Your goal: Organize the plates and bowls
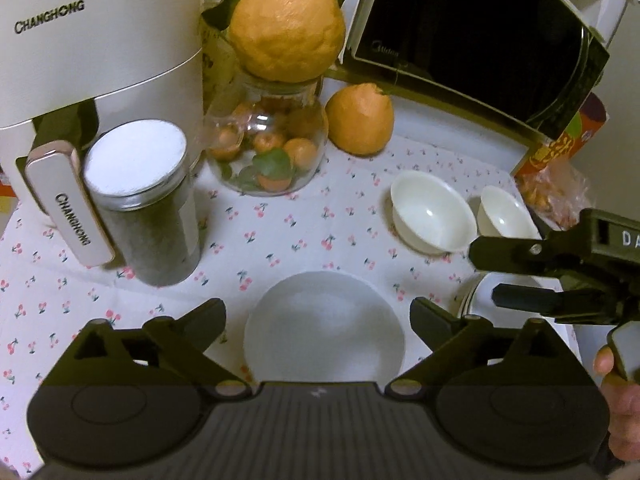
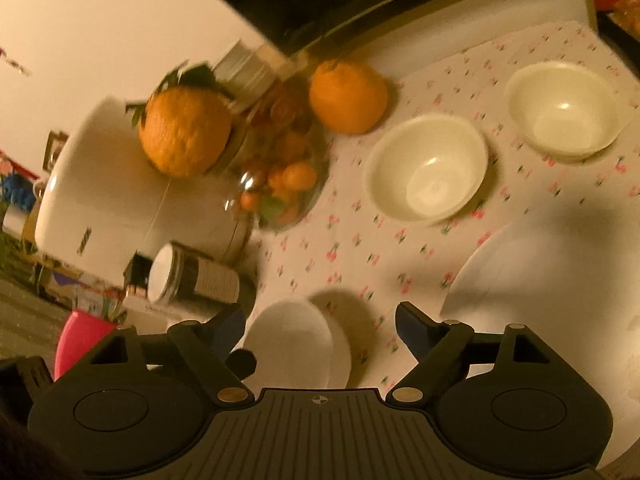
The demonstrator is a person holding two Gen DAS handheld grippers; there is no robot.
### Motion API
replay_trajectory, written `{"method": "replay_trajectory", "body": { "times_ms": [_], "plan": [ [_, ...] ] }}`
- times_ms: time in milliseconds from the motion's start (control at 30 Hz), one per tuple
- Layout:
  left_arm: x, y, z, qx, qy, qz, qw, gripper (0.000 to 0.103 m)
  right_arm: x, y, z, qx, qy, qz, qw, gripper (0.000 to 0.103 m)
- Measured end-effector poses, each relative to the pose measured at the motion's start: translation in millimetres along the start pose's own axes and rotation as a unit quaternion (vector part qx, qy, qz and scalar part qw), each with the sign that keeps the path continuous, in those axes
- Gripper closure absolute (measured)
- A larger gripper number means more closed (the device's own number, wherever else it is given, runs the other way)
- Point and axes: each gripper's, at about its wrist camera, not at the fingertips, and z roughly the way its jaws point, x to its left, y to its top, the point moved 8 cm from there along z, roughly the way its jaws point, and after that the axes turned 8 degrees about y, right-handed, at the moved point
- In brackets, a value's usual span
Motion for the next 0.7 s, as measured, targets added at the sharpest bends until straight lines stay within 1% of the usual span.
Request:
{"method": "replay_trajectory", "body": {
  "times_ms": [167,300,433,533,600,700],
  "plan": [
    [-7,9,8,-0.011,0.002,-0.016,0.9998,0.002,-18,22,-12,-0.031,-0.006,0.028,0.999,0.017],
    [-14,19,17,-0.032,0.006,-0.026,0.9991,0.001,-36,36,-18,-0.051,-0.013,0.05,0.997,0.017],
    [-26,31,27,-0.054,0.002,-0.041,0.9977,0.001,-52,50,-20,-0.074,-0.022,0.06,0.995,0.017],
    [-39,36,38,-0.06,-0.007,-0.048,0.997,0.001,-63,57,-17,-0.085,-0.031,0.063,0.994,0.017],
    [-48,39,45,-0.067,-0.009,-0.047,0.9966,0.001,-69,60,-11,-0.089,-0.036,0.067,0.993,0.017],
    [-61,42,56,-0.083,-0.004,-0.032,0.9961,0.003,-77,63,-4,-0.09,-0.036,0.073,0.993,0.017]
  ]
}}
